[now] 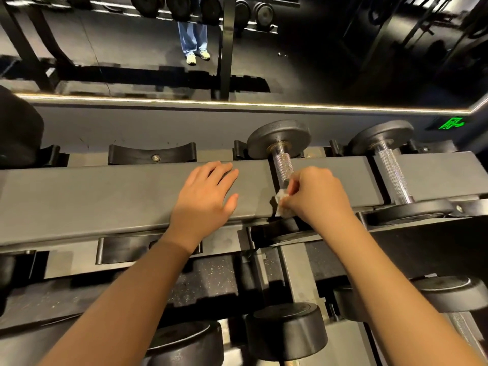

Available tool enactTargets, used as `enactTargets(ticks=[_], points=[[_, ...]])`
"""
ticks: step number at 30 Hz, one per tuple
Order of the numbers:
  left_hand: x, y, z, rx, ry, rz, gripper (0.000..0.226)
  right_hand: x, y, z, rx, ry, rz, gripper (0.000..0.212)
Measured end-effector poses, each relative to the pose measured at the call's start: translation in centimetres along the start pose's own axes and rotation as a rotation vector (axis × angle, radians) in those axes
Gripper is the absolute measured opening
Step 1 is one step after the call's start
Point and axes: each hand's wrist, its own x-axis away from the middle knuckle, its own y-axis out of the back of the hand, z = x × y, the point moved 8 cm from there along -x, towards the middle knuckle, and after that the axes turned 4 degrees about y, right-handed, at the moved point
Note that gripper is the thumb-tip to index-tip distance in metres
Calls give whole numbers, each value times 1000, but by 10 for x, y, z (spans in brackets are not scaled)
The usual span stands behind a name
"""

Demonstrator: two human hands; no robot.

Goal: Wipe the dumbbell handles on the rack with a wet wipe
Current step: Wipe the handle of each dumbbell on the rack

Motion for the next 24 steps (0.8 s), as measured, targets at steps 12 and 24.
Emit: enactTargets(ticks=[12,24], points=[[0,1,0,18,6,18,46,-13,7,-18,-264,-55,-4,15],[-3,-5,-1,-17,43,159,53,-30,13,-15,-494,7,-155,9]])
